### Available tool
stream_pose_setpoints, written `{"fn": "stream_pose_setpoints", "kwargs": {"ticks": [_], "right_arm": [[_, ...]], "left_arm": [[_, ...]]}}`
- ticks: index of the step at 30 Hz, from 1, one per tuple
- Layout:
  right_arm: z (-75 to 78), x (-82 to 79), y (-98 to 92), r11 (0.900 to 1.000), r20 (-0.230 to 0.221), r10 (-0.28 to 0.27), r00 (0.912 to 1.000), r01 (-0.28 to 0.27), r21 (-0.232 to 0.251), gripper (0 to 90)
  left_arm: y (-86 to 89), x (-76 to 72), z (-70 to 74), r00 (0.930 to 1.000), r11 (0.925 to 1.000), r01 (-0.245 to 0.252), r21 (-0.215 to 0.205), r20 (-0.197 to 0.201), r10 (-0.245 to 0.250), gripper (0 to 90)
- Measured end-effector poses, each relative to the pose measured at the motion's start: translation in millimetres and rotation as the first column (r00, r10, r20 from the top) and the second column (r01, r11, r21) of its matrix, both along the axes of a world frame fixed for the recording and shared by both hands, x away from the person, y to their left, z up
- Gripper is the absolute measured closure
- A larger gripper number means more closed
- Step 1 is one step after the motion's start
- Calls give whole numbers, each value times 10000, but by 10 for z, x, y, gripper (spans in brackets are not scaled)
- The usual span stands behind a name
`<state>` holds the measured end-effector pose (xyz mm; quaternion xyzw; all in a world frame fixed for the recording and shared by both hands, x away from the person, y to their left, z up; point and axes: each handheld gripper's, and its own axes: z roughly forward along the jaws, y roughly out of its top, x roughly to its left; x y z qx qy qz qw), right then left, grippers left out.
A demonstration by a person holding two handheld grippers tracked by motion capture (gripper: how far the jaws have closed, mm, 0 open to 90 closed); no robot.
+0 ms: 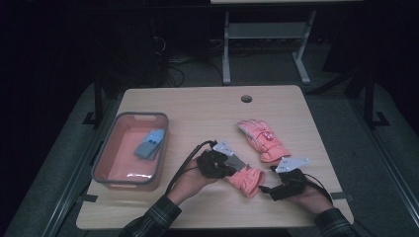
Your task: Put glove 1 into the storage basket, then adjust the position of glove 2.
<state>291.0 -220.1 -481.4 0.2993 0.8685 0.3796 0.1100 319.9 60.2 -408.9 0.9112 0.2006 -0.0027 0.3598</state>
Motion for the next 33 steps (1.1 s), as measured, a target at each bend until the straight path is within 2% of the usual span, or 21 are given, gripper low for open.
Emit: {"fn": "stream_pose_setpoints", "kwargs": {"ticks": [3,4,7,10,11,12,15,17,20,21,22,23,24,25,28,31,32,33], "right_arm": [[0,0,0,10000,4,5,10000,-5,-7,134],[0,0,0,10000,-2,5,10000,-5,-6,132],[-1,3,0,10000,14,29,10000,-29,-19,128],[-1,2,1,10000,13,9,10000,-8,-26,126],[1,-1,2,10000,-3,-17,10000,17,-40,127],[21,-12,8,9998,-147,-124,9998,122,-160,141],[29,-23,9,9997,-191,-159,9997,155,-203,156],[79,-38,-15,9998,-378,-204,9991,202,-49,223],[156,-56,-43,9994,-392,-195,9990,206,279,306],[156,-56,-43,9994,-392,-195,9990,206,279,306],[222,-63,-54,9982,-433,-163,9989,187,563,382],[246,-61,-58,9978,-398,-119,9991,145,641,413],[246,-61,-58,9978,-398,-119,9991,145,641,413],[280,-60,-60,9970,-295,-96,9995,118,763,452],[388,-53,-61,9914,-196,-80,9998,105,1306,576],[477,-38,-29,9874,-152,-27,9999,51,1581,725],[531,-15,19,9853,-255,111,9996,-66,1710,814],[546,-6,47,9843,-310,180,9994,-122,1760,841]], "left_arm": [[203,-63,-10,9996,9995,-287,-119,79,288,891],[203,-63,-10,9996,9995,-287,-119,79,288,887],[414,-140,-53,9979,9980,-627,-77,152,628,858],[508,-179,-92,9970,9973,-733,81,253,730,782],[585,-217,-140,9959,9960,-873,181,253,868,782],[662,-260,-200,9946,9946,-988,333,365,975,704],[738,-310,-259,9932,9926,-1103,508,420,1082,635],[826,-380,-330,9896,9896,-1347,508,574,1317,527],[889,-425,-392,9877,9872,-1481,592,601,1446,456],[889,-425,-392,9877,9872,-1481,592,601,1446,433],[916,-453,-443,9831,9838,-1736,441,665,1705,396],[928,-463,-459,9829,9836,-1734,488,711,1698,380],[928,-463,-459,9829,9836,-1734,488,711,1698,352],[943,-477,-480,9813,9829,-1749,578,917,1693,352],[956,-498,-521,9786,9815,-1847,497,1015,1790,265],[969,-505,-573,9785,9810,-1834,626,1077,1760,190],[971,-520,-591,9769,9818,-1832,502,1211,1760,161],[977,-525,-600,9767,9829,-1773,491,1312,1696,157]]}}
